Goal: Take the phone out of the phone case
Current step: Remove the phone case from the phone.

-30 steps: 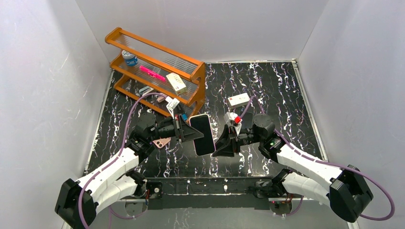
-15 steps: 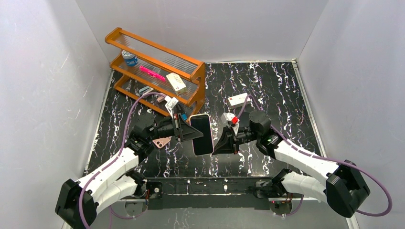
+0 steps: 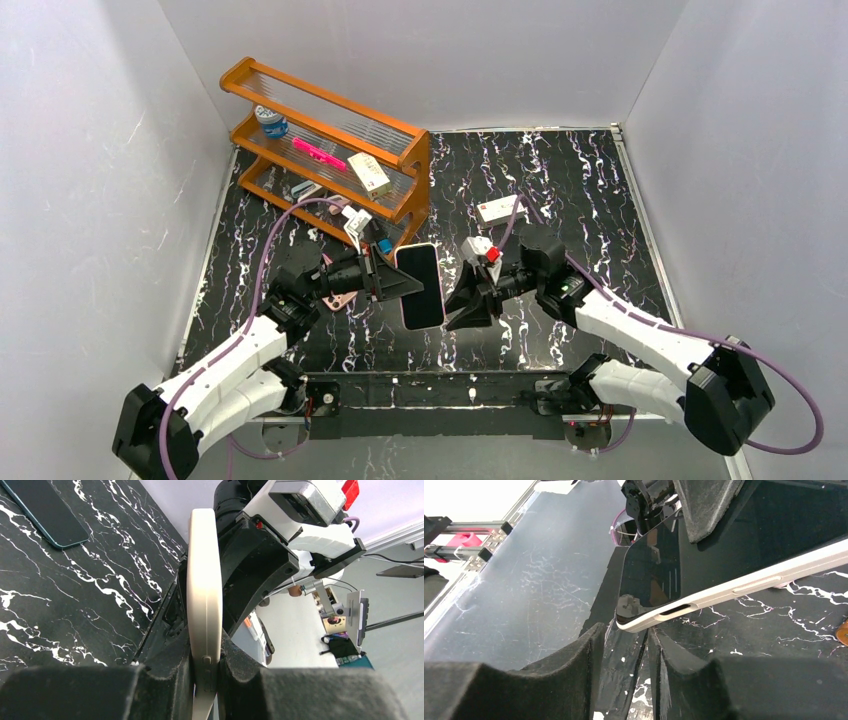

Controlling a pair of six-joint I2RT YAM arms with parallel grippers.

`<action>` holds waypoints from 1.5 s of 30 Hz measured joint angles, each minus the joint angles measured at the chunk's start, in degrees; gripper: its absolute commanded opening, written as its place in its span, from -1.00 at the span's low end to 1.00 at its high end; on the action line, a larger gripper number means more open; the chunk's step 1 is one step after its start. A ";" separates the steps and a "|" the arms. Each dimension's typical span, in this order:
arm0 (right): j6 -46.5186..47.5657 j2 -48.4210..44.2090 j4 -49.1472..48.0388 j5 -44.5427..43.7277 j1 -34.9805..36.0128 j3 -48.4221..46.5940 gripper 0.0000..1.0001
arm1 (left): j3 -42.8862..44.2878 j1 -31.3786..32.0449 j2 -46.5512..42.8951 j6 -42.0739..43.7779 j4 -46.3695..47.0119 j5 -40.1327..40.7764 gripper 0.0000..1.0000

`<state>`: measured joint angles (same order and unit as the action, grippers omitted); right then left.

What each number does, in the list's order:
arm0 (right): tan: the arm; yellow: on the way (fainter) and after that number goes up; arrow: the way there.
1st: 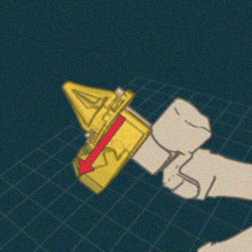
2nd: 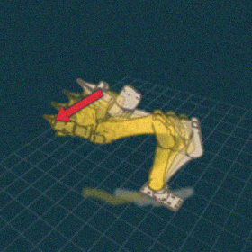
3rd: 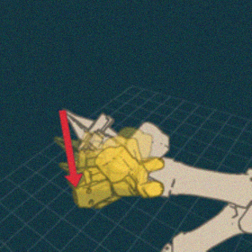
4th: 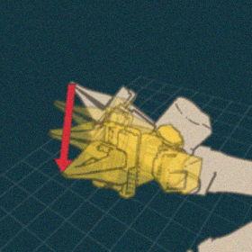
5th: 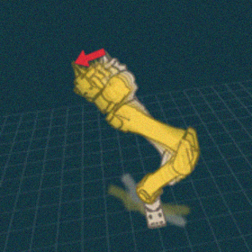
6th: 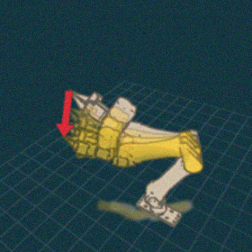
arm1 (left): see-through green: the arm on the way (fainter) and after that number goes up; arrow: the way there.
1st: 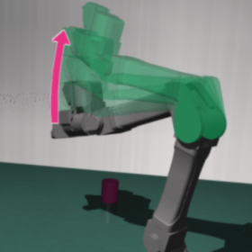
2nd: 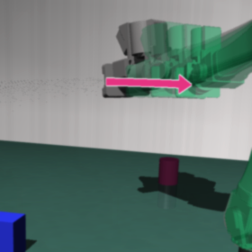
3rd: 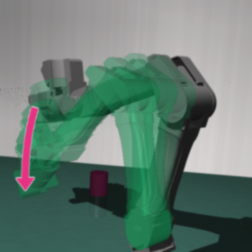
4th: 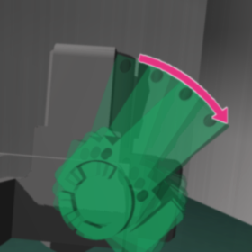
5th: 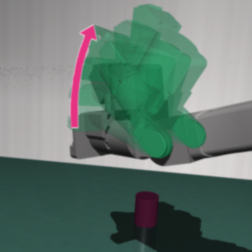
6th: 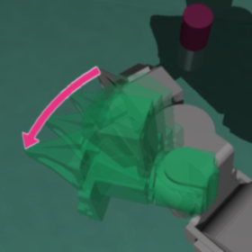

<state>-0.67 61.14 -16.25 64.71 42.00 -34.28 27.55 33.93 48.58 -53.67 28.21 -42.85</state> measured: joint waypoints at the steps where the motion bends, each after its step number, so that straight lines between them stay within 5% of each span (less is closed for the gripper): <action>1: 0.04 -0.79 -0.02 0.07 0.00 0.11 -0.07 | 0.11 0.00 0.09 0.13 -0.09 -0.11 -1.00; 18: -7.76 1.42 -7.91 1.36 -0.39 0.59 -0.24 | 1.64 0.31 0.13 1.62 -0.07 -0.46 -1.00; 30: -7.98 2.71 -9.18 1.92 -0.37 0.59 -0.95 | 1.03 0.31 0.63 -0.37 1.86 -0.33 -1.00; 45: 0.04 2.69 -0.13 -1.33 -0.24 -0.15 -0.97 | -0.09 3.04 3.32 -6.51 2.95 6.58 -1.00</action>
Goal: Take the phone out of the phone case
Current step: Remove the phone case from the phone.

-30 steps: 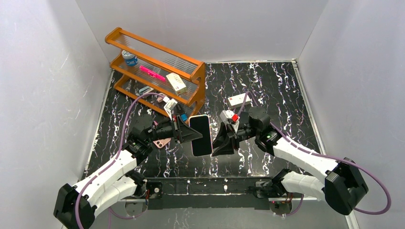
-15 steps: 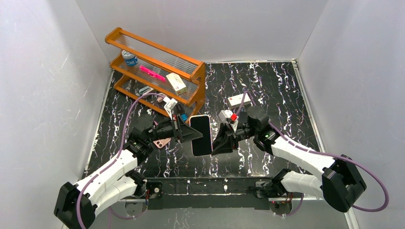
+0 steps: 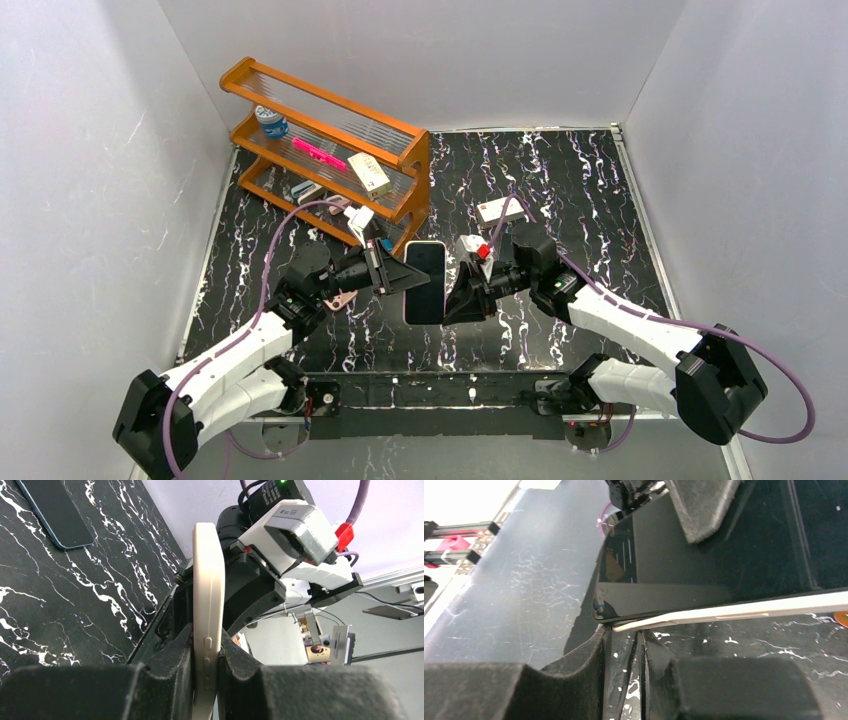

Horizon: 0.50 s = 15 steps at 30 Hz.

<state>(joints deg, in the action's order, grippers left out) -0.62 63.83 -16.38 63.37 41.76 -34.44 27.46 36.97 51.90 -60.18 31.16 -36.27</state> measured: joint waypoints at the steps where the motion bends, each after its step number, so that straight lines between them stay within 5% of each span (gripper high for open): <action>1: 0.55 -0.02 0.26 -0.98 0.04 -0.02 -0.97 | 0.00 0.15 -0.02 -0.50 0.11 0.50 -1.00; 15: 0.33 -1.60 2.95 -17.14 0.85 0.00 -0.97 | -0.92 1.05 -0.02 -1.46 2.67 8.35 -1.00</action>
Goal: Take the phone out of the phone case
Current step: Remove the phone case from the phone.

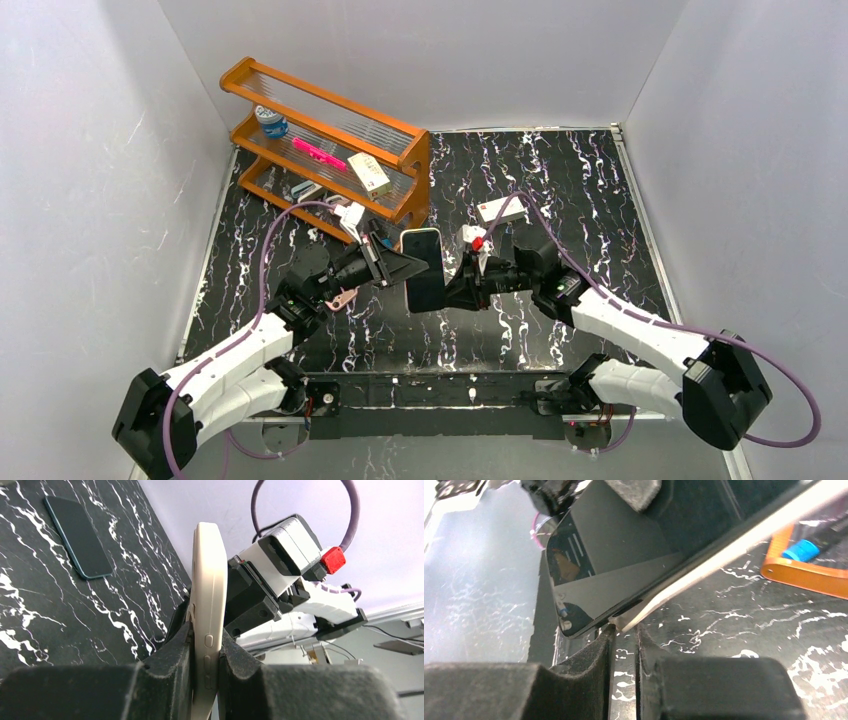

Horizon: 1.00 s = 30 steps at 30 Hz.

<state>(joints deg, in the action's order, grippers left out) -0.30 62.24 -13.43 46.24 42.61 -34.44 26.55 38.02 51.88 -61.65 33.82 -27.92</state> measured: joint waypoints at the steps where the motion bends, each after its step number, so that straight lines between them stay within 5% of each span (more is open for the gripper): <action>1: -1.11 -0.44 -0.04 -1.92 0.09 0.04 -0.97 | -0.13 -0.02 -0.02 0.09 0.48 0.85 -1.00; 10: -11.39 -2.95 -3.52 -12.33 0.20 1.51 -0.78 | -4.61 0.33 -3.76 1.81 1.33 9.66 -1.00; 19: -21.00 -8.37 -5.73 -19.82 -0.28 1.57 -0.01 | -7.91 2.69 -10.97 4.92 -3.08 21.64 -1.00; 30: -46.27 -9.25 -13.88 -19.02 -0.26 9.66 0.14 | -12.07 2.71 -11.61 2.80 -2.73 31.61 -1.00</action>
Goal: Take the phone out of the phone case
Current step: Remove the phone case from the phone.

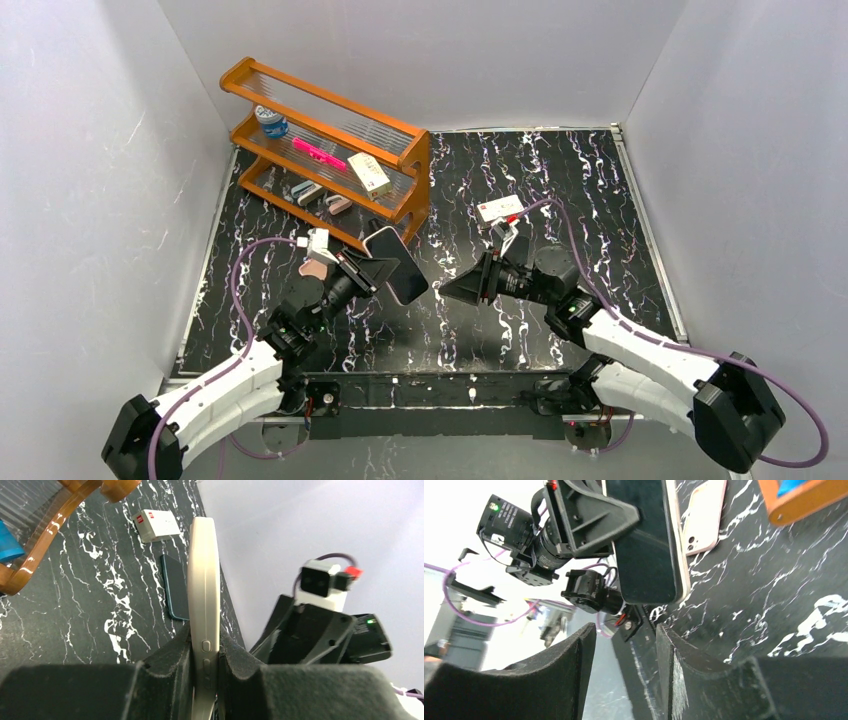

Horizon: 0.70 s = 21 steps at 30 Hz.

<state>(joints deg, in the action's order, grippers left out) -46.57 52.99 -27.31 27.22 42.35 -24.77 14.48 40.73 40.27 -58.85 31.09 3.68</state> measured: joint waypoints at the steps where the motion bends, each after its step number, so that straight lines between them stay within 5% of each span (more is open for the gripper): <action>1: -3.28 0.85 -1.64 0.26 0.02 1.18 0.14 | 0.00 0.00 0.00 -0.28 0.22 0.15 -1.00; 9: -14.99 5.25 -8.24 0.35 0.57 3.04 0.12 | -0.39 0.00 0.11 -3.39 4.61 0.15 -1.00; 21: -19.47 8.33 -14.91 0.35 0.92 3.06 0.09 | -1.77 0.00 2.84 -7.67 10.21 -1.51 -1.00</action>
<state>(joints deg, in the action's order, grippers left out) -66.04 61.32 -42.22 27.57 43.27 -21.71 12.71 40.73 43.11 -66.52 41.30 2.17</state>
